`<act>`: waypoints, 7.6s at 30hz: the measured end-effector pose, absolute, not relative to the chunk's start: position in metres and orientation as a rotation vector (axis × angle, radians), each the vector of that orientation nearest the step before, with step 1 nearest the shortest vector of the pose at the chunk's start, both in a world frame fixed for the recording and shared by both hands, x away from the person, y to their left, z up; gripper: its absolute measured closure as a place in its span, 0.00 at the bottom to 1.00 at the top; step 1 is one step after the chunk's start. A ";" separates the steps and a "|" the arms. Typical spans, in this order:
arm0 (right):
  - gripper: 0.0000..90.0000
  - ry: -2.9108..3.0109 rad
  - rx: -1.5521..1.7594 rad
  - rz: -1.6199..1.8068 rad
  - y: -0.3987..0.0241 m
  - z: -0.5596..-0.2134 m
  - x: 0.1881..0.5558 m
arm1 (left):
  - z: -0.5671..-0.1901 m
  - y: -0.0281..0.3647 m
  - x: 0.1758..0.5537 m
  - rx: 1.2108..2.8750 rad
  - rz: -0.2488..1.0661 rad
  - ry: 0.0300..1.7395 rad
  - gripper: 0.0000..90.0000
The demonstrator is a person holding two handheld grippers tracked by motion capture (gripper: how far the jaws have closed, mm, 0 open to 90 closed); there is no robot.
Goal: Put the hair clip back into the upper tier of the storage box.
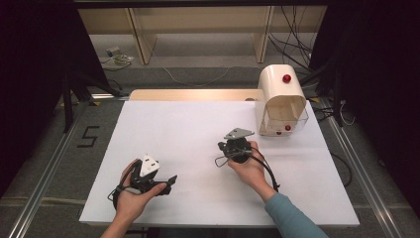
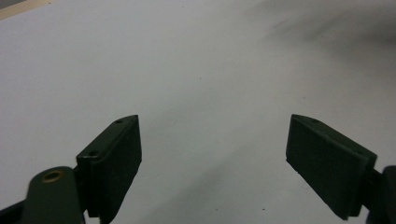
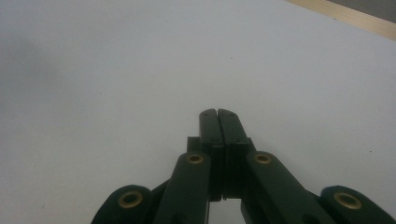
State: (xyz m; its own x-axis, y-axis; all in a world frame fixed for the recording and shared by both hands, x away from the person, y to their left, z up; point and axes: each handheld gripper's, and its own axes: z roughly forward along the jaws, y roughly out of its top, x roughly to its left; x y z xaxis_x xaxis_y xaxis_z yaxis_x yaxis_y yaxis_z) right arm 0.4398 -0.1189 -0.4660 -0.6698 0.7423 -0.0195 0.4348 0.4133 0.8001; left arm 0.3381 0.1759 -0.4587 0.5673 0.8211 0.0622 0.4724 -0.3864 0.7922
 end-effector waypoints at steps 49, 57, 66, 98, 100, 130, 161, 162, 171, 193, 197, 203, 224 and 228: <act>1.00 2.264 0.982 1.230 -0.140 -0.445 0.415 | -0.458 0.176 0.337 2.048 0.595 1.034 0.20; 1.00 2.263 0.976 1.234 -0.141 -0.443 0.413 | -0.458 0.176 0.337 2.047 0.595 1.034 0.20; 1.00 2.253 0.979 1.241 -0.143 -0.441 0.411 | -0.458 0.176 0.337 2.043 0.596 1.035 0.20; 1.00 2.213 0.992 1.267 -0.156 -0.431 0.410 | -0.458 0.176 0.337 2.048 0.598 1.034 0.20; 1.00 2.213 0.995 1.268 -0.156 -0.431 0.410 | -0.458 0.176 0.337 2.048 0.598 1.034 0.20; 1.00 2.174 1.009 1.285 -0.166 -0.424 0.409 | -0.458 0.176 0.337 2.040 0.596 1.037 0.20; 1.00 2.141 1.014 1.294 -0.173 -0.418 0.411 | -0.458 0.175 0.337 2.040 0.598 1.036 0.20; 1.00 2.140 1.014 1.294 -0.173 -0.418 0.411 | -0.458 0.175 0.337 2.039 0.600 1.036 0.20; 1.00 2.135 1.023 1.295 -0.175 -0.416 0.411 | -0.458 0.175 0.337 2.039 0.597 1.036 0.20; 1.00 2.113 1.022 1.299 -0.178 -0.411 0.413 | -0.458 0.175 0.337 2.040 0.599 1.036 0.21; 1.00 2.109 1.016 1.304 -0.180 -0.410 0.413 | -0.458 0.175 0.337 2.039 0.596 1.036 0.21; 1.00 2.103 1.024 1.307 -0.180 -0.409 0.413 | -0.458 0.175 0.337 2.040 0.602 1.036 0.21; 1.00 2.078 1.026 1.311 -0.184 -0.406 0.416 | -0.457 0.176 0.337 2.041 0.602 1.036 0.21; 1.00 2.074 1.030 1.314 -0.185 -0.405 0.416 | -0.458 0.175 0.337 2.039 0.602 1.037 0.21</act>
